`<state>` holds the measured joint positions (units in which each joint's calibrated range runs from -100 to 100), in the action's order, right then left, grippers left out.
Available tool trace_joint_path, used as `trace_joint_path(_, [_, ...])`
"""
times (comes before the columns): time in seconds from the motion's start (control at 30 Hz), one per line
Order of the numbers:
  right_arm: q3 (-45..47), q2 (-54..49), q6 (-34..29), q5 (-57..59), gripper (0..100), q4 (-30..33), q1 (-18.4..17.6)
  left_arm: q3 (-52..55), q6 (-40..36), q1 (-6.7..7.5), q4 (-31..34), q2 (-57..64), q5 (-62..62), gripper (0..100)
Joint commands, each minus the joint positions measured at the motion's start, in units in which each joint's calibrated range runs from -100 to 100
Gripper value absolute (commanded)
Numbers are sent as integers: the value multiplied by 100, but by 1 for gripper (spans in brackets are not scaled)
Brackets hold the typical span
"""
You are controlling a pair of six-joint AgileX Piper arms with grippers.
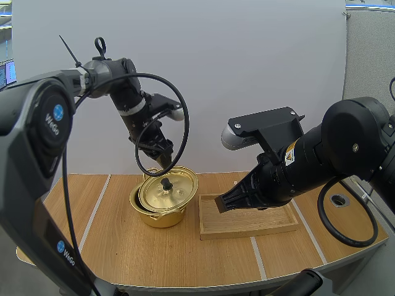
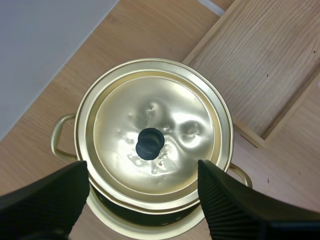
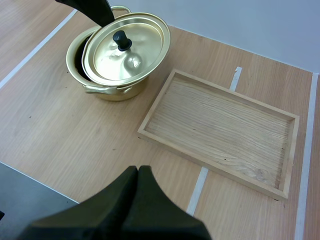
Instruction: Open the pot, put the grape inside, and close it
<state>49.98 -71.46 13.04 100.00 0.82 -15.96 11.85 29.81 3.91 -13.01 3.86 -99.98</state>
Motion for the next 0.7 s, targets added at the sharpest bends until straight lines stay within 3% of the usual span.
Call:
trace_joint_path(0.0, [21, -65, 46, 0, 0, -15, 16, -11, -21, 15, -1, -557, -2, 100])
trace_joint_path(0.67, [21, -65, 46, 0, 0, -15, 16, -11, -10, 15, -131, -1330, 529, 100])
